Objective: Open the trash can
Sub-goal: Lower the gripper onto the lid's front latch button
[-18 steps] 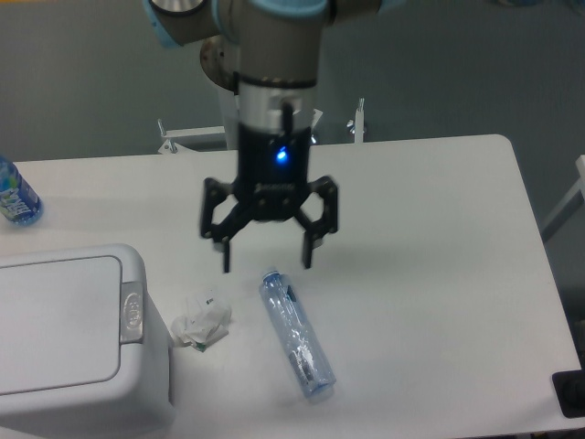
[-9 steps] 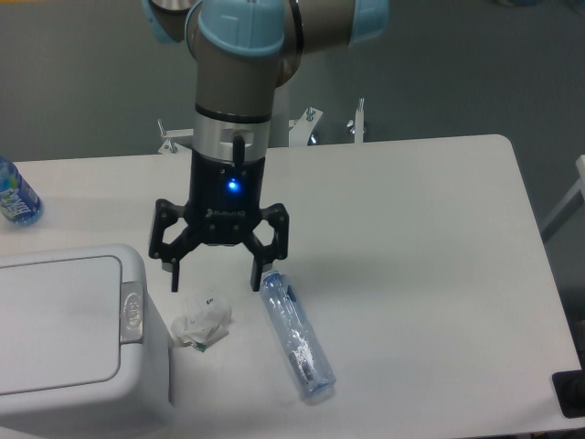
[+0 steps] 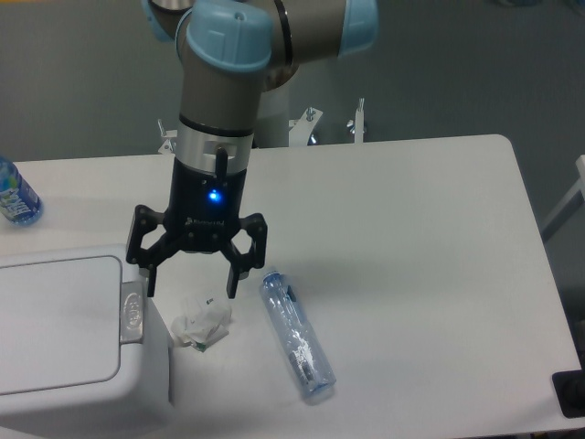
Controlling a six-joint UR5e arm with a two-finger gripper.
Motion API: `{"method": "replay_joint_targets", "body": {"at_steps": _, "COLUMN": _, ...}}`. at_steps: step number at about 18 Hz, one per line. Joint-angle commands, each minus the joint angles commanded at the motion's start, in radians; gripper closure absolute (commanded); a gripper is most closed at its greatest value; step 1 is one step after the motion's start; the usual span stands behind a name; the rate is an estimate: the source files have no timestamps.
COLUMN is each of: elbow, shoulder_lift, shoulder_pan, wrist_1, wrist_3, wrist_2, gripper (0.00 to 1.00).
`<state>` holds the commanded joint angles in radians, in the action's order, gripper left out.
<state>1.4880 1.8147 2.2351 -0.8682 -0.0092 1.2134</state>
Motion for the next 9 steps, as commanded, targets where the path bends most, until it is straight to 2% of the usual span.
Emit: {"method": "replay_joint_targets", "body": {"at_steps": 9, "elbow": -0.006, "shoulder_lift": 0.017, "shoulder_pan": -0.014, "wrist_1": 0.002, "wrist_3": 0.002, "wrist_2": 0.0, "gripper": 0.0}}
